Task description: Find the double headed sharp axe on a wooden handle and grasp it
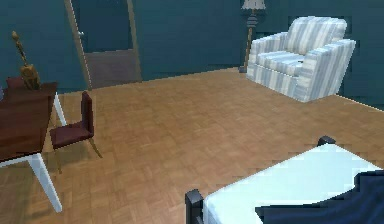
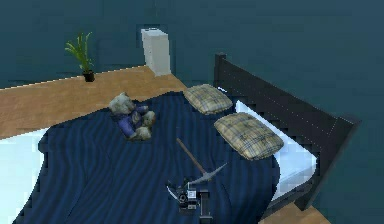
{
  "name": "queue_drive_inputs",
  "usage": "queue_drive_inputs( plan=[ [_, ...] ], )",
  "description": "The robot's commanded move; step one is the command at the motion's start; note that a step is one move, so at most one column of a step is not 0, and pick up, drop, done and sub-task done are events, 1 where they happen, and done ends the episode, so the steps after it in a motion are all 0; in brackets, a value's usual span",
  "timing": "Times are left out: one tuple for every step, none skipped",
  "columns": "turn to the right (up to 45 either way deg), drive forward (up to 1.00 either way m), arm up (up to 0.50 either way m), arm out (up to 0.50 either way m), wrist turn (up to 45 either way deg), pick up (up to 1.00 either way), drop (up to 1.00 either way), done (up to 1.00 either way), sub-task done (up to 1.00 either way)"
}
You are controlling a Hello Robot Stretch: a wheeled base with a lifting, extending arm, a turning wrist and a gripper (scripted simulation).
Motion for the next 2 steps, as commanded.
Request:
queue_drive_inputs(
  plan=[
    [0.0, 0.00, 0.10, 0.00, 0.0, 0.00, 0.00, 0.00, 0.00],
    [0.0, 0.00, 0.00, 0.00, 0.0, 0.00, 0.00, 1.00, 0.00]
  ],
)
